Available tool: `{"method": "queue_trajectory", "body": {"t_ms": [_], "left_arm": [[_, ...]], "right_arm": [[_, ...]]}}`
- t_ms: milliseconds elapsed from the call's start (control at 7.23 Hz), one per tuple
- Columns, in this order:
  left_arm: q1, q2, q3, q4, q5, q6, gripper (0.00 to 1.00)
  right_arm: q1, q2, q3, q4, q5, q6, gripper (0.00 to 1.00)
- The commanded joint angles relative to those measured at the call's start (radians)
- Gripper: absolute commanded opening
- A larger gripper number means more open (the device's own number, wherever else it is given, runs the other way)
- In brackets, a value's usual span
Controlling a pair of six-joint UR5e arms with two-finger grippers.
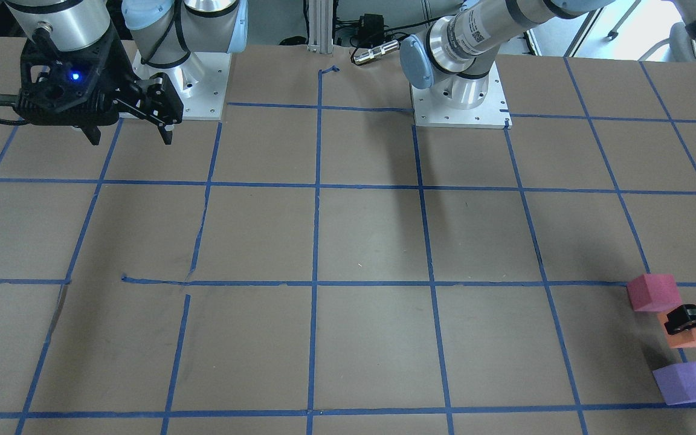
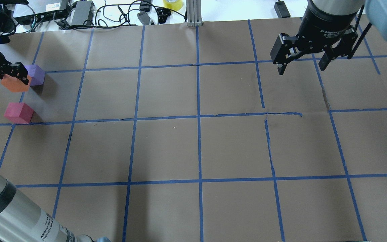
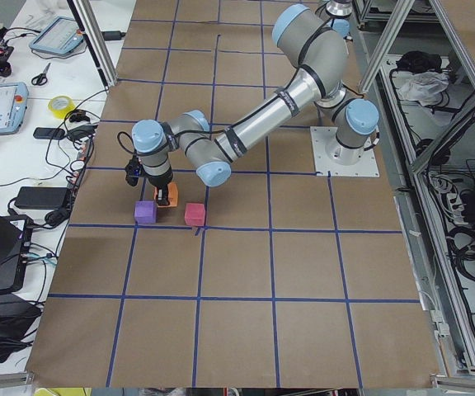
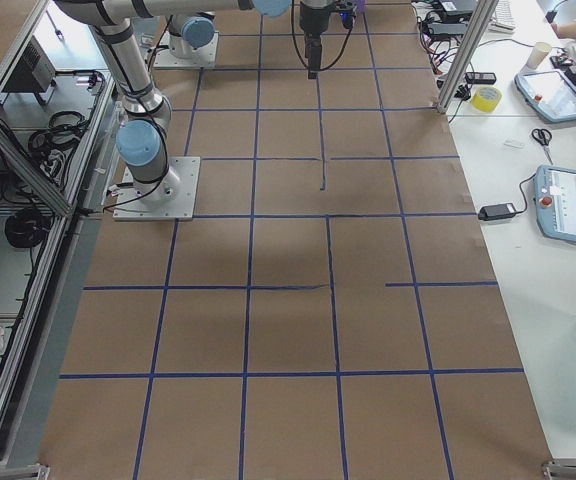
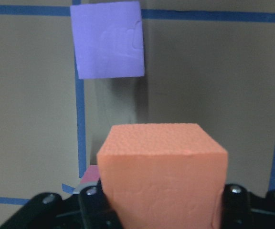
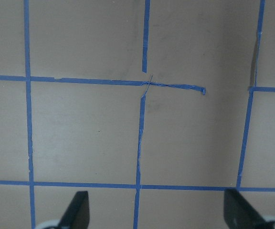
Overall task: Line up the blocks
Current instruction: 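Lower the orange cube into the gap between purple and pink cubes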
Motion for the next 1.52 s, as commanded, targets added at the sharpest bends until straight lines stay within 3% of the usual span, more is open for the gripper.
{"method": "queue_trajectory", "body": {"t_ms": [0,1384], "left_arm": [[0.009,-0.041,0.015,0.022,0.0,0.029,0.0],[0.007,-0.107,-0.003,0.046,0.011,0.03,0.0]], "right_arm": [[0.0,0.0,0.0,0.001,0.0,0.0,1.0],[0.0,0.003,0.0,-0.004,0.0,0.001,1.0]]}}
